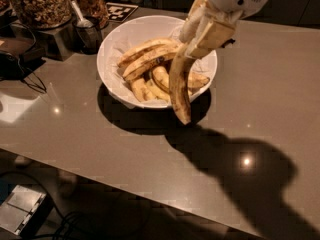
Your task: Pick banana from white bowl
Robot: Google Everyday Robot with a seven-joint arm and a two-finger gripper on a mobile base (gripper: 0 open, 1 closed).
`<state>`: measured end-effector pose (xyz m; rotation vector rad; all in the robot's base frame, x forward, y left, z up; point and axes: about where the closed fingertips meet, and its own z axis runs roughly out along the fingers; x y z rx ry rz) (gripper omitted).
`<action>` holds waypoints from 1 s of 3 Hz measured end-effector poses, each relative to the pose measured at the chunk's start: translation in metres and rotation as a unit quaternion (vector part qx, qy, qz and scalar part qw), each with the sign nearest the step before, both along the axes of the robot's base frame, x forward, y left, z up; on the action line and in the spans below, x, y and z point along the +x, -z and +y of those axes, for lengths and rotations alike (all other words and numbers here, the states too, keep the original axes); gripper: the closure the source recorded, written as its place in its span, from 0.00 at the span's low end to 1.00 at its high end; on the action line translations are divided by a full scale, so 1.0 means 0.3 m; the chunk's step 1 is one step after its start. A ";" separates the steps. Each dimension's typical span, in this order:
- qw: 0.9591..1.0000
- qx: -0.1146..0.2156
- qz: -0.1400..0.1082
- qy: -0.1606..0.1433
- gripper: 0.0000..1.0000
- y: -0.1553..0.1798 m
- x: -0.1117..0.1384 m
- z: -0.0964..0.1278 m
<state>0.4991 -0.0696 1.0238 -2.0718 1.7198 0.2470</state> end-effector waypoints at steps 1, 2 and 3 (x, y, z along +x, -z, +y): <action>1.000 0.003 0.006 0.008 1.00 0.013 -0.048 -0.037; 1.000 0.008 0.012 0.022 1.00 0.019 -0.102 -0.079; 0.999 0.010 0.014 0.033 1.00 0.023 -0.153 -0.112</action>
Offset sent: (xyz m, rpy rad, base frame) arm -0.0622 -0.0470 -0.0131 0.0027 0.0821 -0.0662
